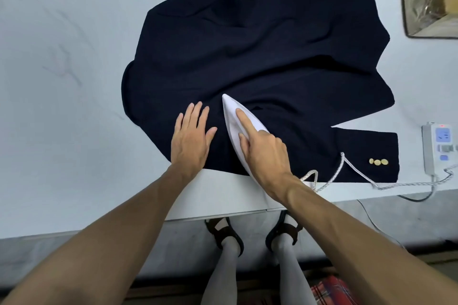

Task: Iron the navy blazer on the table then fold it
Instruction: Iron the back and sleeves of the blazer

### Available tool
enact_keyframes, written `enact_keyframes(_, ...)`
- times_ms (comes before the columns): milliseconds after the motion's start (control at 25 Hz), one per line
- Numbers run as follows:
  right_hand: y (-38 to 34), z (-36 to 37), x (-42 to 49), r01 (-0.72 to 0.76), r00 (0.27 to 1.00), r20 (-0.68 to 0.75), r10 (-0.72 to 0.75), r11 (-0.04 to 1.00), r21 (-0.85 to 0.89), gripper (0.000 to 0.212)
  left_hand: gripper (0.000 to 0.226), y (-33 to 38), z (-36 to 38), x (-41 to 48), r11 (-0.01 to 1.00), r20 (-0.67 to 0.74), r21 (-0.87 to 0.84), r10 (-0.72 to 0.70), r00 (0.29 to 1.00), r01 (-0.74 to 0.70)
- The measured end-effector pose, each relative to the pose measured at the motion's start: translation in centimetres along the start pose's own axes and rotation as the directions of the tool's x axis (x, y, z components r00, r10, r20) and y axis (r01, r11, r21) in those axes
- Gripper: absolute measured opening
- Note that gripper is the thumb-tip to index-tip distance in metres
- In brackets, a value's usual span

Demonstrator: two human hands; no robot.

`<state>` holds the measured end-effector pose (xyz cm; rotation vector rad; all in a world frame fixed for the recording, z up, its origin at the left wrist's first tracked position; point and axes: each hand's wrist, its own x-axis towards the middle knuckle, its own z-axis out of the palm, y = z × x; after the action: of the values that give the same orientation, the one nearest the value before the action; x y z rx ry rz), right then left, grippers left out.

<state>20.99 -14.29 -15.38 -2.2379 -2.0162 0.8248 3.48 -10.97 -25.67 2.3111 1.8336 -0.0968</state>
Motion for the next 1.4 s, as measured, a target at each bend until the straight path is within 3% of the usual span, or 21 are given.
enact_keyframes(120, 1.3, 0.0, 0.0, -0.033, 0.999, -0.016, 0.032, 0.999, -0.040, 0.056, 0.058, 0.1, -0.2, 0.2, 1.000, 0.015, 0.025, -0.019, 1.000, 0.019)
enact_keyframes(320, 7.1, -1.9, -1.6, -0.291, 0.953, -0.060, 0.297, 0.953, 0.085, 0.054, 0.060, 0.3, -0.2, 0.2, 0.997, 0.031, 0.071, -0.035, 0.999, 0.033)
enact_keyframes(400, 7.1, -2.7, -2.1, -0.329, 0.940, -0.033, 0.340, 0.927, 0.179, 0.053, 0.059, 0.3, -0.3, 0.1, 0.998, 0.030, 0.055, -0.030, 0.999, 0.028)
enact_keyframes(520, 3.4, -2.4, -1.4, -0.254, 0.965, -0.010, 0.263, 0.943, 0.215, 0.054, 0.054, 0.3, -0.2, 0.1, 1.000, -0.003, -0.001, -0.024, 1.000, 0.024)
enact_keyframes(680, -1.4, 0.5, -0.7, -0.103, 0.995, 0.018, 0.103, 0.995, 0.006, 0.057, 0.049, 0.1, 0.0, 0.1, 0.999, -0.039, -0.041, -0.013, 0.999, 0.011)
enact_keyframes(800, 0.0, 1.3, -1.0, -0.103, 0.994, 0.021, 0.106, 0.991, -0.086, 0.058, 0.048, 0.3, 0.0, 0.3, 0.999, -0.030, -0.024, -0.033, 0.999, 0.033)
enact_keyframes(1000, 5.8, -0.8, -2.0, -0.306, 0.949, -0.066, 0.309, 0.951, 0.050, 0.056, 0.051, 0.5, -0.2, 0.3, 0.999, -0.009, -0.008, -0.050, 0.999, 0.050)
enact_keyframes(1120, 8.4, -1.8, -2.4, -0.360, 0.929, -0.078, 0.361, 0.932, 0.027, 0.055, 0.052, 0.6, -0.4, 0.2, 0.999, 0.005, 0.006, -0.051, 0.999, 0.051)
enact_keyframes(1320, 5.5, -1.9, -2.6, -0.248, 0.966, -0.031, 0.255, 0.956, 0.155, 0.056, 0.045, 0.6, -0.5, 0.2, 0.996, -0.009, -0.080, -0.043, 0.999, 0.042)
enact_keyframes(1400, 2.9, -0.8, -1.6, -0.162, 0.987, 0.014, 0.162, 0.982, 0.092, 0.058, 0.044, 0.8, -0.4, 0.2, 0.995, -0.023, -0.083, -0.056, 0.998, 0.054)
